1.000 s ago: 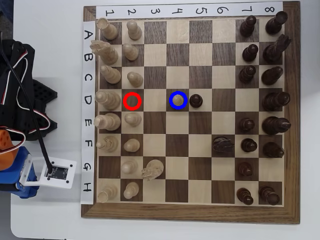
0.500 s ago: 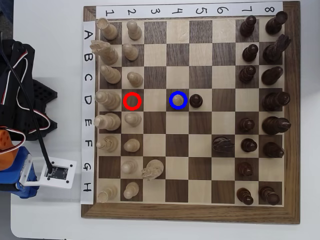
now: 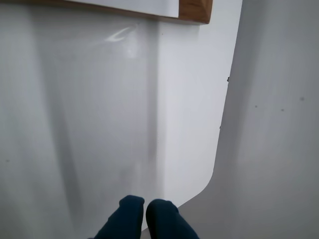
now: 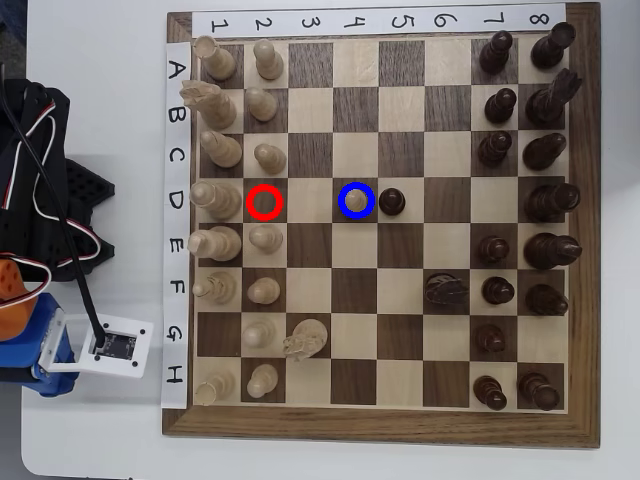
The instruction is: Move the piece to destination
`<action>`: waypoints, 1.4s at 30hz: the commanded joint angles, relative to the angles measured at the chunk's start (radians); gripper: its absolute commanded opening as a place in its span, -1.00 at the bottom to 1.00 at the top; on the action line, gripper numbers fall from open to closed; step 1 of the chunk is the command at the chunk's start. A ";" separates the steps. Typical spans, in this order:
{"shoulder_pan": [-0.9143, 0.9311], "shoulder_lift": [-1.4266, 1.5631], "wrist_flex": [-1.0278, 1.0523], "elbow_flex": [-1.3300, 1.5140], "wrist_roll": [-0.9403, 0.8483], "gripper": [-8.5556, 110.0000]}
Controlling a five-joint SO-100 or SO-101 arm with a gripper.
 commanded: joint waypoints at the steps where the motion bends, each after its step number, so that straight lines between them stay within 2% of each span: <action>1: 0.020 0.061 -0.057 -0.008 0.032 -0.85; 8: 0.017 0.061 -0.011 -0.018 -0.032 -0.85; 42: 0.020 0.061 -0.011 -0.020 -0.021 -0.85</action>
